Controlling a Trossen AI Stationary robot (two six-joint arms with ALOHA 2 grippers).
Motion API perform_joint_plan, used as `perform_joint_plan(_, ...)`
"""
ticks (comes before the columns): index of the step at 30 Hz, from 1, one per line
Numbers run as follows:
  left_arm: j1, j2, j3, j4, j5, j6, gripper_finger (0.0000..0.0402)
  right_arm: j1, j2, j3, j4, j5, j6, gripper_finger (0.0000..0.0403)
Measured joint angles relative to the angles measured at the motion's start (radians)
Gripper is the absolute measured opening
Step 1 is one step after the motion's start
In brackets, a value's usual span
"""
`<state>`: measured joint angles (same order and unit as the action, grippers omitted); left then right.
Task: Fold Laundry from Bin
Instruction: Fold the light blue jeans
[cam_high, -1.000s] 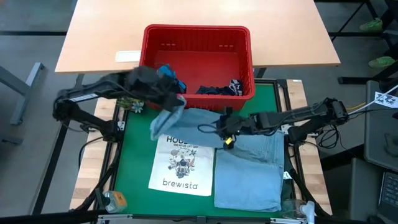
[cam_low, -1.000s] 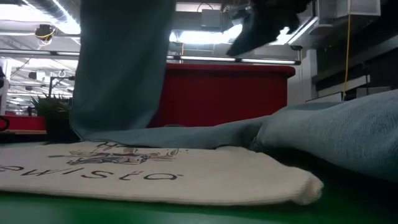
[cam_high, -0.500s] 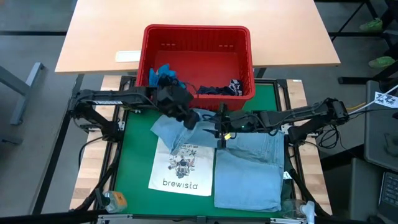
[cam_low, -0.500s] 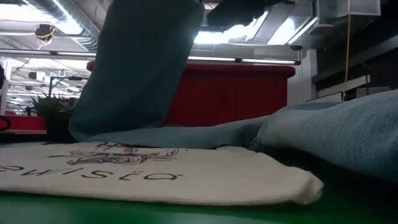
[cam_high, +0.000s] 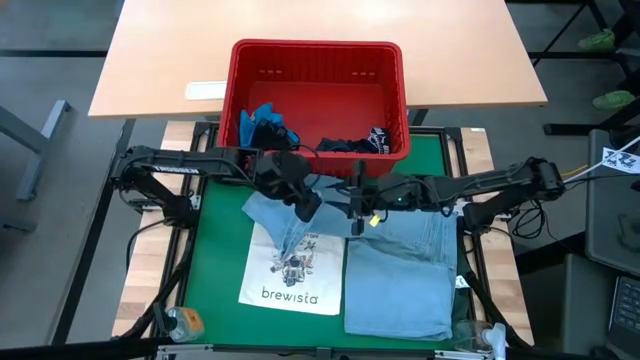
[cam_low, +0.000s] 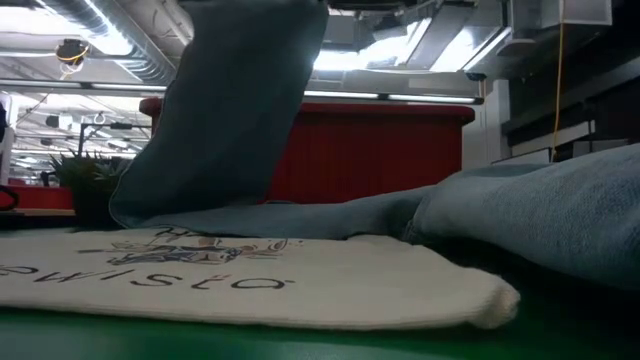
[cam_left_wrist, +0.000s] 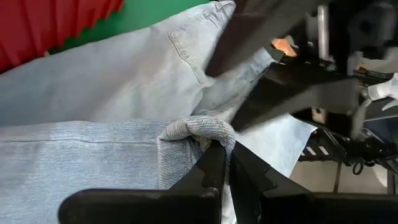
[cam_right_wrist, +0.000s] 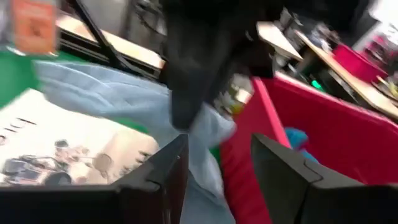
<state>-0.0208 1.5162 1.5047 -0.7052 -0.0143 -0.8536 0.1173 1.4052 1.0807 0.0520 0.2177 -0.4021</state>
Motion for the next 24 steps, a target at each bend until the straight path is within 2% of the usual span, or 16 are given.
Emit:
perform_joint_plan(2, 0.0, 0.002, 0.0, 0.006, 0.0, 0.0, 0.001, 0.0, 0.005, -0.001, 0.001, -0.051, -0.016, 0.0175)
perform_joint_plan(8, -0.008, 0.002, 0.0, 0.009, 0.005, 0.0, 0.0011, 0.0, 0.028, -0.001, 0.016, 0.001, -0.032, 0.0175)
perform_joint_plan(13, -0.028, 0.002, 0.0, 0.013, 0.005, 0.044, 0.0011, -0.001, 0.042, -0.001, 0.024, -0.056, -0.077, 0.0162)
perform_joint_plan(17, -0.047, 0.002, 0.0, 0.013, 0.005, 0.073, 0.0011, 0.0, 0.052, -0.002, 0.032, -0.065, -0.083, 0.0114)
perform_joint_plan(22, -0.064, 0.002, 0.001, 0.015, 0.001, 0.089, 0.0012, 0.0, 0.054, -0.003, 0.083, -0.129, -0.127, 0.0027)
perform_joint_plan(24, -0.068, 0.001, 0.001, 0.014, 0.0, 0.13, 0.0012, 0.0, 0.054, -0.004, 0.093, -0.132, -0.129, 0.0009)
